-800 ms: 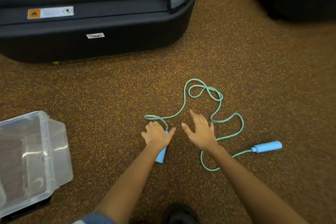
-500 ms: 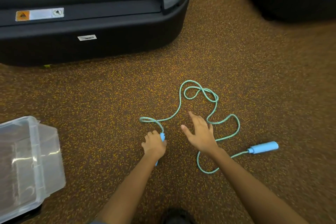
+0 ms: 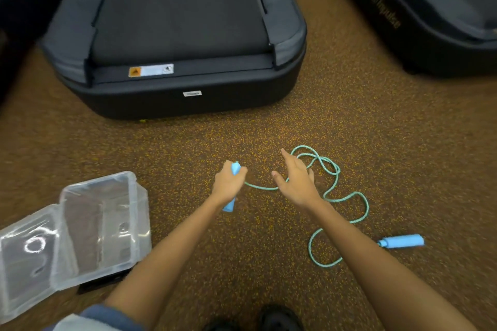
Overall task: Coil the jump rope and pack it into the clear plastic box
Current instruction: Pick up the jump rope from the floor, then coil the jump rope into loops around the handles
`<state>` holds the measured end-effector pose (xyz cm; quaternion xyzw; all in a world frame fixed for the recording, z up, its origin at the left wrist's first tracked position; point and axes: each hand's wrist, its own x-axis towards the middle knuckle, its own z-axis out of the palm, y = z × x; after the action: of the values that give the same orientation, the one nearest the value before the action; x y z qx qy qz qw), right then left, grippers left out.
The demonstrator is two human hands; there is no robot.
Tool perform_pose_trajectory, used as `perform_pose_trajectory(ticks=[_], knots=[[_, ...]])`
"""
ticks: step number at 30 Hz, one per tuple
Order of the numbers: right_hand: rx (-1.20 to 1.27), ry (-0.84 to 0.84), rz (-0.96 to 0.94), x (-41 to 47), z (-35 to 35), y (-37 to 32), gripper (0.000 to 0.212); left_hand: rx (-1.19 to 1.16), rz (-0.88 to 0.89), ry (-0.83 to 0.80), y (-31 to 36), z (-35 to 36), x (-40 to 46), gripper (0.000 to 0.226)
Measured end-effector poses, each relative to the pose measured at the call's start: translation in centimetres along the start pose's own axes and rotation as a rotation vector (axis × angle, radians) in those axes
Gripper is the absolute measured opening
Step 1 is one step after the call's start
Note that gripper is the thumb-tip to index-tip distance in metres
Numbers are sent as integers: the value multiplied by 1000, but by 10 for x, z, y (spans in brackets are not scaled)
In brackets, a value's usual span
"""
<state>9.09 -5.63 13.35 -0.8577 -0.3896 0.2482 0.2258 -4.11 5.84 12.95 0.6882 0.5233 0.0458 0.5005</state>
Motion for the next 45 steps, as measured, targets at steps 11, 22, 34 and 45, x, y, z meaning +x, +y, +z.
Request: perform_pose_trajectory(ticks=[11, 22, 34, 45], knots=[[-34, 39, -189, -13, -65, -129, 68, 153, 276, 148, 78, -130, -74, 24], [-27, -39, -314, -35, -90, -201, 53, 115, 505, 134, 145, -209, -135, 21], [207, 113, -390, -40, -123, -212, 24, 11, 463, 202, 127, -265, -154, 26], [247, 183, -344, -33, -140, -177, 24, -361, 221, 211, 81, -330, -153, 23]])
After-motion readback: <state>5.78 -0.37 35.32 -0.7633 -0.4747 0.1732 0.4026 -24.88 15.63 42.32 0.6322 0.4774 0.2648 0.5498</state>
